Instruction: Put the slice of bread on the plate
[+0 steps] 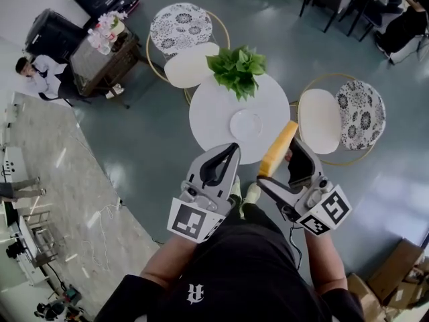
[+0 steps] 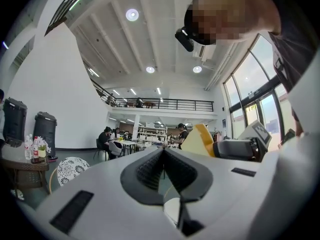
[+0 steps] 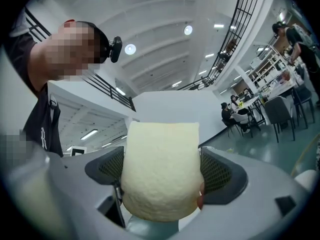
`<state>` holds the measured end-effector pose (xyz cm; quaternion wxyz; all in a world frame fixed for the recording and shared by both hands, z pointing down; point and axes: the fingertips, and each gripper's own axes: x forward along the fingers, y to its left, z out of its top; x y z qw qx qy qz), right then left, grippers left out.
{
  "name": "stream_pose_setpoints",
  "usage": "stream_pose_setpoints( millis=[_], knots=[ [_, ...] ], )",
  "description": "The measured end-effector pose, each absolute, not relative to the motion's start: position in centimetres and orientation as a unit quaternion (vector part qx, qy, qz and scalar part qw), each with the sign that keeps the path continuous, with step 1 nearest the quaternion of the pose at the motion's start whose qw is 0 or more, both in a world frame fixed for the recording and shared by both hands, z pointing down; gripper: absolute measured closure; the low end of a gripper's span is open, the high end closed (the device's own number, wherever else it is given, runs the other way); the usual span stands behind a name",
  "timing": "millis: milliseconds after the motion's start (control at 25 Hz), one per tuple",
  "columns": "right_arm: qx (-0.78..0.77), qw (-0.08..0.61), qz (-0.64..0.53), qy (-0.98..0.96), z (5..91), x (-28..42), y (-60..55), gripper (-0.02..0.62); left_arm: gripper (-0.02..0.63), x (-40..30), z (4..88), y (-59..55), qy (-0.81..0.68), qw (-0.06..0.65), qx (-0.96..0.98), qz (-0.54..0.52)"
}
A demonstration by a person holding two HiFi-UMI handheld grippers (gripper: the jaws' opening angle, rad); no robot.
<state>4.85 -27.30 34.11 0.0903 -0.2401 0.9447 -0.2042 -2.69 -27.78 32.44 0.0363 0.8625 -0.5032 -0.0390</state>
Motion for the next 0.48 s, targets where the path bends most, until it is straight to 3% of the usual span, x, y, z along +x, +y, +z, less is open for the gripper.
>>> stream_pose_setpoints(
  millis=[480],
  knots=[
    [-0.242,0.029,-0.208,0.947,44.7,2.0,-33.6,0.110,0.598,-6.2,42.6,-34.2,-0.501,0.063,0.863,-0.005]
  ],
)
